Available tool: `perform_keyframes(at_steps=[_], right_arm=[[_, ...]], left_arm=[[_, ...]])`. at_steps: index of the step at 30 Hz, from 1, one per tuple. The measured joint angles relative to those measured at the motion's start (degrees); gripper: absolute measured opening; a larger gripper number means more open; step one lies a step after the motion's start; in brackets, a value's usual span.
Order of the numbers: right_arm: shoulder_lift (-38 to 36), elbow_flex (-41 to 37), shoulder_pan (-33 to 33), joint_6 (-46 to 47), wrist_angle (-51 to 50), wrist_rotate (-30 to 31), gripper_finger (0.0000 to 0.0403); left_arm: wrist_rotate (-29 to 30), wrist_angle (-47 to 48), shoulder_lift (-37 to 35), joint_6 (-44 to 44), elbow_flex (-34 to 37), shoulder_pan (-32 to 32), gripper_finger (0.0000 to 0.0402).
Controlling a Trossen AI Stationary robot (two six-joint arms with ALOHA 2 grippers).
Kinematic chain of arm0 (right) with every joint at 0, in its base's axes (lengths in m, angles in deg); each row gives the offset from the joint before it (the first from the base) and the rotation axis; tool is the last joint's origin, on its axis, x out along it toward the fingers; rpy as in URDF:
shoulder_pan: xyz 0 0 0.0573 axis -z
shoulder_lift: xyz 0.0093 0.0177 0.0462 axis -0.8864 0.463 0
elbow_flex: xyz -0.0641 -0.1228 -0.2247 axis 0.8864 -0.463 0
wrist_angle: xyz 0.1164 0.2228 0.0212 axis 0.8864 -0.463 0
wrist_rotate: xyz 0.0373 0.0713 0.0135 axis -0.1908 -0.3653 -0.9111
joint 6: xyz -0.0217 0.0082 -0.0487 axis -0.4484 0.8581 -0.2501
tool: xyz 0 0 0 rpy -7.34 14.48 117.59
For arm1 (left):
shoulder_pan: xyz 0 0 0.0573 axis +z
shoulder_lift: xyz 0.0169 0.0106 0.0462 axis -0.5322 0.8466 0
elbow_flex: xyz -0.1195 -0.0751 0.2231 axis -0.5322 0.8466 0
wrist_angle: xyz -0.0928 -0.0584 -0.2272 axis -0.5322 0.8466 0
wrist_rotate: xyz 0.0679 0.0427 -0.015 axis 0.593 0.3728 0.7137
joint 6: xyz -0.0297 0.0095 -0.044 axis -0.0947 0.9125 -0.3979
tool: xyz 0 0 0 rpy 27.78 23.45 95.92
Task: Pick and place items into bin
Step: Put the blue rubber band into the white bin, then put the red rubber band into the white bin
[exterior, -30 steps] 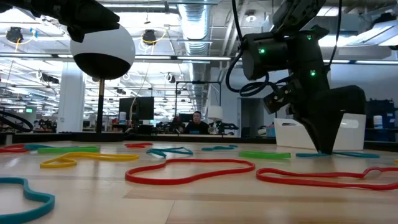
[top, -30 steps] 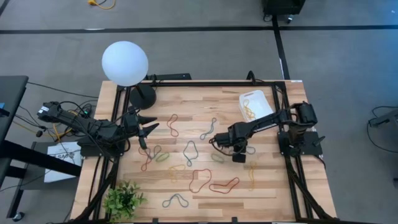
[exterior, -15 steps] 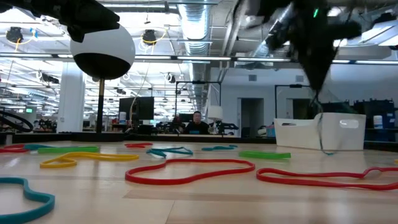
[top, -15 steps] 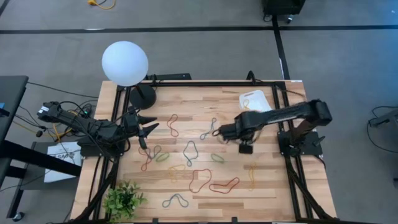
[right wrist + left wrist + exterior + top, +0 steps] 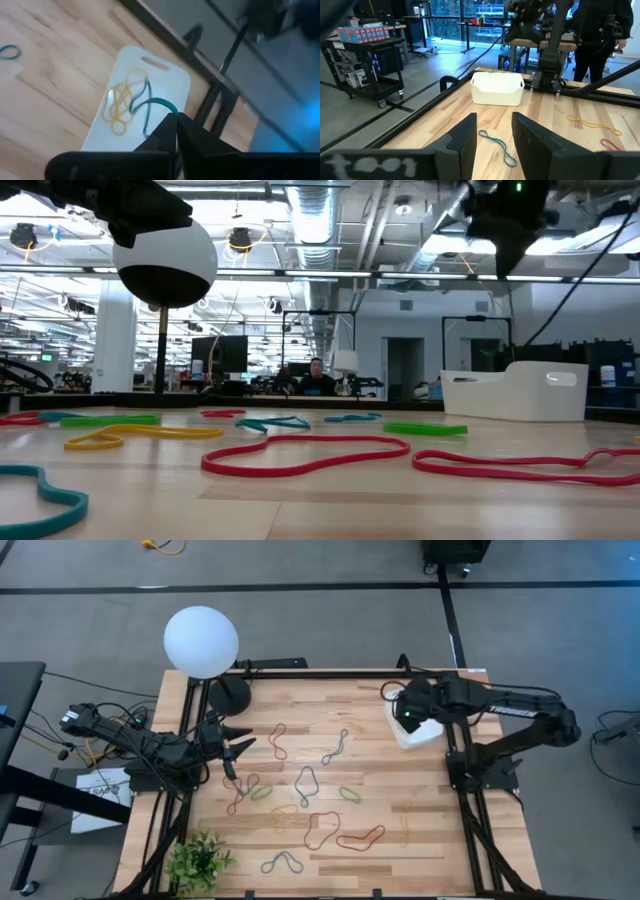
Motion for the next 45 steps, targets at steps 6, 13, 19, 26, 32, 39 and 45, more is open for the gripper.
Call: perform_keyframes(at_steps=[6,13,19,26,32,39,45], right_arm=[[-0.51,-12.99,5.98,-3.27,11.55,-7.88,0.0002],[5.30,-19.92,8.72,-6.18,18.58,-9.19,0.0008],[11.57,-19.97,9.26,-6.18,20.49,-10.48,0.0019],[18.79,-19.97,9.47,-8.12,24.45,-11.06,0.0063],[20.14,-19.74,9.26,-9.14,24.66,-13.11,0.0085],[12.02,-15.19,6.34,-9.71,24.06,-13.52,0.0087],[-0.67,-12.12,1.12,-13.96,30.08,-13.39,0.0087]], left_arm=[[0.00,0.00,0.02,-0.09,0.00,0.02,0.0114],[0.00,0.00,0.00,-0.37,0.00,0.00,0.0114],[0.00,0.00,0.00,-0.37,0.00,0.01,0.0114],[0.00,0.00,0.00,-0.37,0.00,0.00,0.0114],[0.00,0.00,0.00,-0.37,0.00,0.00,0.0114],[0.00,0.00,0.00,-0.57,0.00,0.00,0.0114],[-0.21,0.20,2.08,-1.94,0.00,0.78,0.0114]])
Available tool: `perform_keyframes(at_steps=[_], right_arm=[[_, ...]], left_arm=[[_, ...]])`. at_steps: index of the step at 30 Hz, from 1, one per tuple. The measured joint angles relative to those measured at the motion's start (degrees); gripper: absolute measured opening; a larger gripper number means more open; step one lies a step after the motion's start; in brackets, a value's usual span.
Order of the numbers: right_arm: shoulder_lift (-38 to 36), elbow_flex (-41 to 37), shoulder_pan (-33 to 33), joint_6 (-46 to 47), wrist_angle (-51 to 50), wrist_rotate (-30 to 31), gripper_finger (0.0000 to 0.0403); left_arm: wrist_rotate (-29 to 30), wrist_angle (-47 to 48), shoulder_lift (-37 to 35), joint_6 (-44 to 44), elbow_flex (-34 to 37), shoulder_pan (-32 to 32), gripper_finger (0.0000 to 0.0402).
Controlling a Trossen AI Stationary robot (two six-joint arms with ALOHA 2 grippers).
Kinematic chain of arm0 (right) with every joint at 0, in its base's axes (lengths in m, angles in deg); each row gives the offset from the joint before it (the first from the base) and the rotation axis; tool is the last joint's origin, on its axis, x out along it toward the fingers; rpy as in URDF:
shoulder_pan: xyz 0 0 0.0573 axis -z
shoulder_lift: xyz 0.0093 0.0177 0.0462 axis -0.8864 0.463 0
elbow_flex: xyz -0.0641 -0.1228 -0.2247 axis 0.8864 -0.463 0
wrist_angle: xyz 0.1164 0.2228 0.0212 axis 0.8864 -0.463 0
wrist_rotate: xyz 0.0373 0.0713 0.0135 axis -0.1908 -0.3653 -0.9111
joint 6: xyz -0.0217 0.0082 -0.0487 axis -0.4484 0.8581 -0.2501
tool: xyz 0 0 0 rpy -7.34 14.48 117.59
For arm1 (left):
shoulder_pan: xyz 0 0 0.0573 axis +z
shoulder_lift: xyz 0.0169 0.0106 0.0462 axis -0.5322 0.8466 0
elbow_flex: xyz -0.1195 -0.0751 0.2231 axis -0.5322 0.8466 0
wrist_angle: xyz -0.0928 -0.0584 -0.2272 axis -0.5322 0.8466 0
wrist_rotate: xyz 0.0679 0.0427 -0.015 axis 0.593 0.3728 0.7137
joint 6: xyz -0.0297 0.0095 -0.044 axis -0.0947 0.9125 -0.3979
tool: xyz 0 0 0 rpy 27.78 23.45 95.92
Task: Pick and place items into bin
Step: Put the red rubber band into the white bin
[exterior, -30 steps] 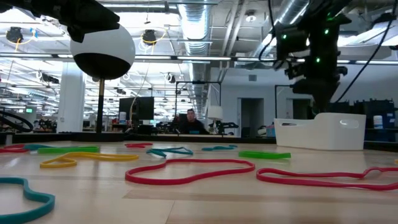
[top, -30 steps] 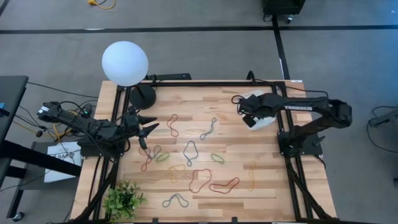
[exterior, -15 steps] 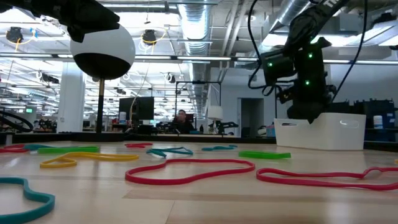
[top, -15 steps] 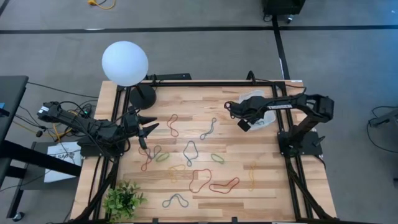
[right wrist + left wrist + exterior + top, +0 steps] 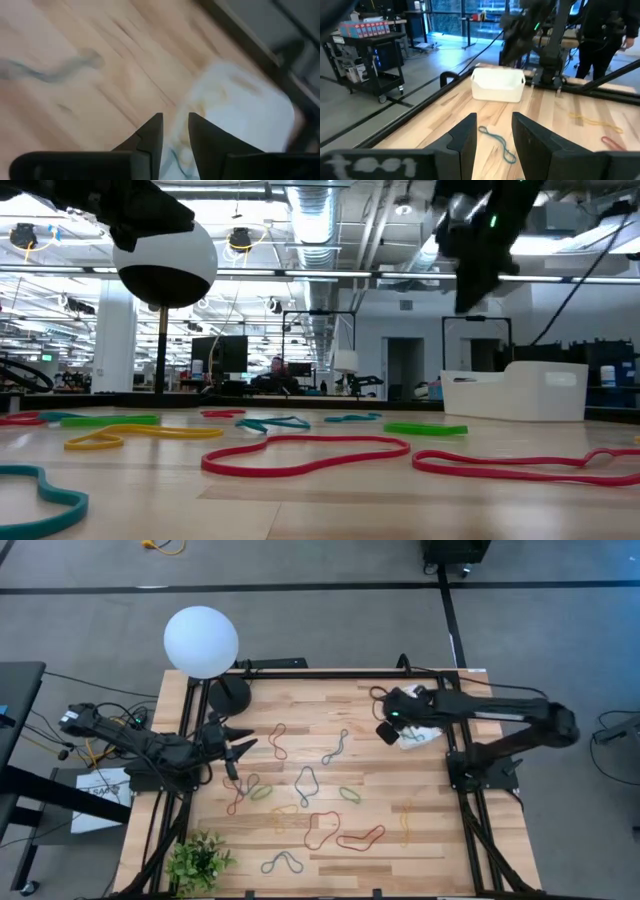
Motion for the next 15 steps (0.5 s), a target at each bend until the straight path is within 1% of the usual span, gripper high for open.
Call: perform_keyframes(at_steps=[3,5,7,9,12,15], right_arm=[[-5.64,-1.29,-3.84,-3.24,5.70,-1.54,0.0086],[-8.73,-3.19,-6.36,-5.65,9.31,-5.66,0.0086],[-11.41,-5.84,-9.11,-7.11,14.10,-11.15,0.0086],[-13.40,-9.31,-11.99,-7.68,20.14,-14.85,0.0086],[-15.05,-15.29,-16.13,-7.66,29.74,-15.55,0.0086],[-14.88,-21.09,-19.62,-7.00,39.37,-14.95,0.0086]], left_arm=[[-0.97,-0.56,2.49,-4.00,-0.20,2.36,0.0114],[-2.87,1.88,4.40,-8.06,-1.27,4.94,0.0114],[-6.41,5.80,6.87,-11.95,-3.29,8.09,0.0114],[-10.60,10.78,9.67,-15.44,-6.02,11.62,0.0114],[-16.92,17.55,15.27,-18.31,-10.54,16.61,0.0114],[-20.06,21.71,22.14,-17.25,-14.00,20.48,0.0114]])
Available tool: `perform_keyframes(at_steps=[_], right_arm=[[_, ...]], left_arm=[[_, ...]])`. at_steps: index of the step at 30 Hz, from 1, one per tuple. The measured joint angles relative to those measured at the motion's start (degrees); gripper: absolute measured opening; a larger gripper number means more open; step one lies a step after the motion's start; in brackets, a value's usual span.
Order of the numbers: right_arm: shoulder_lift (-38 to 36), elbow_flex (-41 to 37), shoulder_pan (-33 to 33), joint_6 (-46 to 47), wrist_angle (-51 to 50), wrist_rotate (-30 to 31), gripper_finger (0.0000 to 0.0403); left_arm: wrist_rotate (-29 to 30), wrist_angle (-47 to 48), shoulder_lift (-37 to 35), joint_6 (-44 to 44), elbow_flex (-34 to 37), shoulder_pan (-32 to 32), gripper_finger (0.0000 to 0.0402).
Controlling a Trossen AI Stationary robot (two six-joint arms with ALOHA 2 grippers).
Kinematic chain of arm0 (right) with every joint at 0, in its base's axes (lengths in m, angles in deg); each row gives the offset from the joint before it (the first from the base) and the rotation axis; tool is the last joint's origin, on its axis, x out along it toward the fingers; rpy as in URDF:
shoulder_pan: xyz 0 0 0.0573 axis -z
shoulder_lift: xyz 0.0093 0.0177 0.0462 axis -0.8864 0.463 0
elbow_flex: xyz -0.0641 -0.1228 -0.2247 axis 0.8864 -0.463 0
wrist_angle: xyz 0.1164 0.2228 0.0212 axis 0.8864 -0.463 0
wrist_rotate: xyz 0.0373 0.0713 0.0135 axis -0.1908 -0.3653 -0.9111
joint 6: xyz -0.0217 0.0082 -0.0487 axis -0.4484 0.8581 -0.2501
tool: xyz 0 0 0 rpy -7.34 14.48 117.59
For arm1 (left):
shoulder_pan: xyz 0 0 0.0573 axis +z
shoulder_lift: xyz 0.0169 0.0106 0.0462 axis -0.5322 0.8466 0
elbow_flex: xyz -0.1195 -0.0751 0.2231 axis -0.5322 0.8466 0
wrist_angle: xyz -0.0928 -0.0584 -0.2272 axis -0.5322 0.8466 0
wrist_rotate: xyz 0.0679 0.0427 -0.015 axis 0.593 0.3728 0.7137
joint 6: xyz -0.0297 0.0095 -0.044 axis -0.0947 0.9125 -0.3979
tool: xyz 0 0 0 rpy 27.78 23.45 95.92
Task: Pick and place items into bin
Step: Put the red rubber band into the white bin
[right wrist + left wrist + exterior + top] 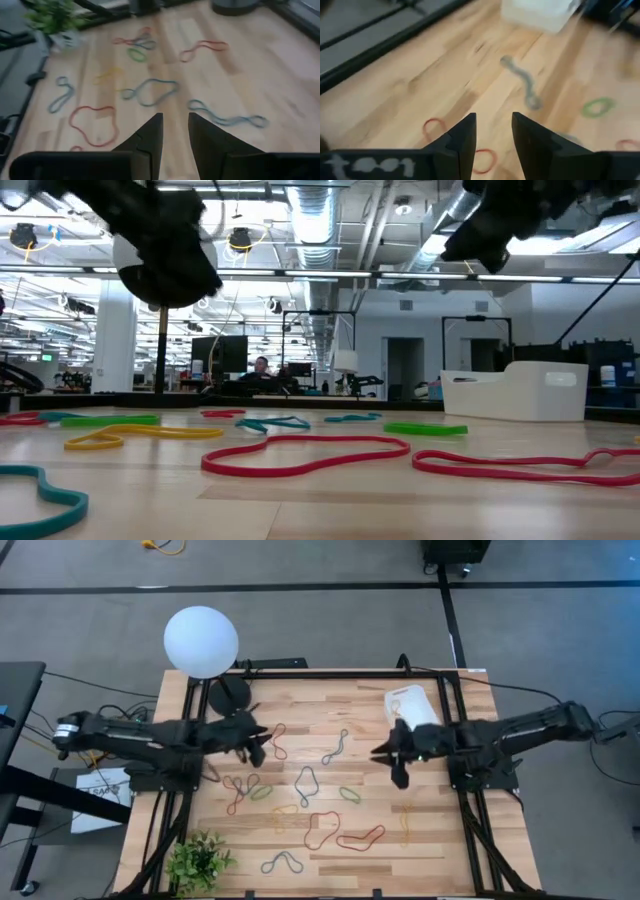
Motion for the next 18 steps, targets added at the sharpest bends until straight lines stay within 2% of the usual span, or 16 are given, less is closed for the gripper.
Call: perform_keyframes(at_steps=[5,8,12,18], right_arm=[[3.05,-8.19,-4.26,1.10,16.81,0.29,0.0086],[6.08,-10.32,-5.78,0.88,25.51,1.78,0.0086],[11.18,-11.15,-6.66,-0.08,29.01,3.55,0.0086],[17.57,-11.01,-5.77,-7.81,34.17,3.56,0.0086]], left_arm=[[-0.11,1.68,12.02,0.22,-2.62,4.80,0.0114],[0.33,1.28,18.59,0.13,-3.71,7.45,0.0114],[-1.78,-0.48,26.30,-0.58,-4.69,10.45,0.0114],[-4.52,-2.80,33.88,-0.76,-5.87,13.38,0.0114]])
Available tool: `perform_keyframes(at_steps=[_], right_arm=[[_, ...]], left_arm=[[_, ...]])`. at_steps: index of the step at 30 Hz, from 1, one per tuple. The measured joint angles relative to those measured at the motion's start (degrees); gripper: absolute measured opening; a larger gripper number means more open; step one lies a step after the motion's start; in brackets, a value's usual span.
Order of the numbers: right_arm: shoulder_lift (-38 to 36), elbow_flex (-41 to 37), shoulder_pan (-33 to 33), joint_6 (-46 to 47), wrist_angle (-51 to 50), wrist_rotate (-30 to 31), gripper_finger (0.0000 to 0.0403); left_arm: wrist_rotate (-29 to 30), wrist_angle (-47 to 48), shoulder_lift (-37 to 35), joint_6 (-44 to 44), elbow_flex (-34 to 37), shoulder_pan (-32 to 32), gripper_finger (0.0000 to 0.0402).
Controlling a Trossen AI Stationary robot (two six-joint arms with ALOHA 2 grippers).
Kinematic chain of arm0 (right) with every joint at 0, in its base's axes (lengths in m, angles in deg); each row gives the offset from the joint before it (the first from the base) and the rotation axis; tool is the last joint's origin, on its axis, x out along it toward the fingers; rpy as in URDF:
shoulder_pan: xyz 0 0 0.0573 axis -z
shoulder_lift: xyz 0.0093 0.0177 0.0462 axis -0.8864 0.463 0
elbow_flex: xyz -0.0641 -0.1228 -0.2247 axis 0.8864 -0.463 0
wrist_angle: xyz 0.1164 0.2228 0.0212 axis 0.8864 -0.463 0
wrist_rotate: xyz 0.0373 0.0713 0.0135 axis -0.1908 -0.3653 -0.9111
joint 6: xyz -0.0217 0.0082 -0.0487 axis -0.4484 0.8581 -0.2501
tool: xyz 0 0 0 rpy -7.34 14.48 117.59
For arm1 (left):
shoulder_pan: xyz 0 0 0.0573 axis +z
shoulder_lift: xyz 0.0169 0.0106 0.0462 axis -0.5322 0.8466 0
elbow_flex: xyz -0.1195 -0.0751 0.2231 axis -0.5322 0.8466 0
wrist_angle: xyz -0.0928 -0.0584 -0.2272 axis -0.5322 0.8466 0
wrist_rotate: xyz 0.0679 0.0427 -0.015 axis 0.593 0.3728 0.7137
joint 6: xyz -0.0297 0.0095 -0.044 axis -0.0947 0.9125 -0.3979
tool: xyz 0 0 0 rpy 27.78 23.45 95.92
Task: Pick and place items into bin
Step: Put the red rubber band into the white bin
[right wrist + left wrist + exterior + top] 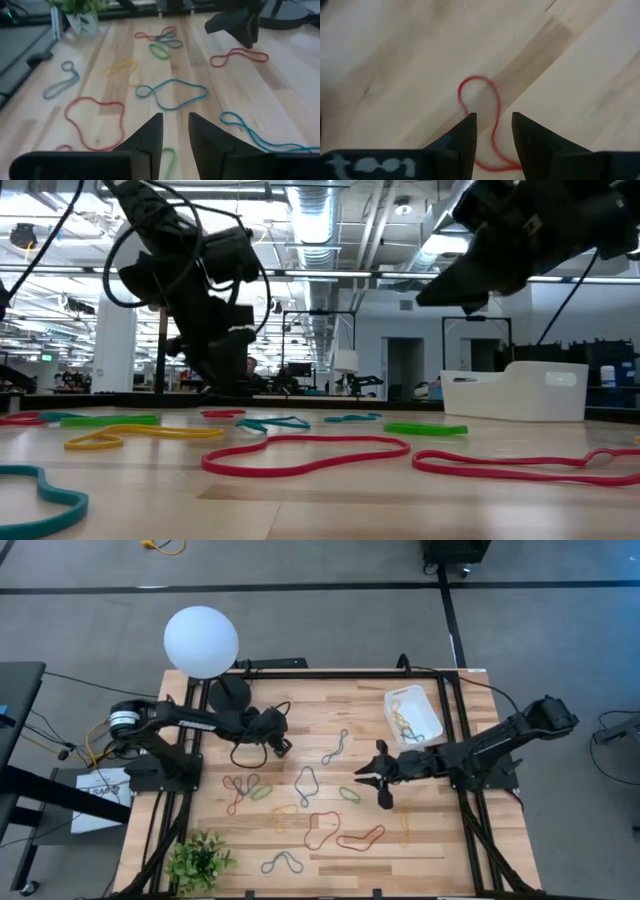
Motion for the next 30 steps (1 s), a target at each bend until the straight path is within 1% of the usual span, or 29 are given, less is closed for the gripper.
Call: perform_keyframes(at_steps=[4,9,13,18,24,26,27,30], right_arm=[[0.38,0.90,2.01,-0.31,1.22,-0.58,0.0086],[-1.68,2.16,3.84,-0.31,1.00,-0.72,0.0086],[-2.44,2.21,3.89,-0.29,-0.10,-0.75,0.0086],[-2.44,2.21,3.62,0.13,-2.13,-0.77,0.0086],[-2.44,2.21,3.70,0.14,-4.37,-0.77,0.0086],[-2.44,2.21,3.71,0.13,-4.35,-0.72,0.0086],[-2.44,2.21,3.71,0.15,-4.37,-0.72,0.0086],[-2.44,2.21,3.85,-0.70,-4.38,-0.47,0.0086]], left_arm=[[-1.34,-0.28,2.88,-0.03,-0.81,0.49,0.0114],[-1.18,-0.20,2.71,-0.50,-0.89,0.63,0.0114],[-0.97,-0.33,2.98,-1.63,-0.89,1.08,0.0114],[-1.36,-0.67,5.52,-3.87,-0.87,1.27,0.0114],[-0.25,-2.02,8.03,-3.94,-1.06,1.20,0.0111],[-0.37,-2.50,8.01,-3.04,-1.04,1.15,0.0096],[-0.52,-2.71,7.91,-2.15,-1.01,1.06,0.0081],[-2.20,-3.72,7.78,1.44,-0.93,1.07,0.0021]])
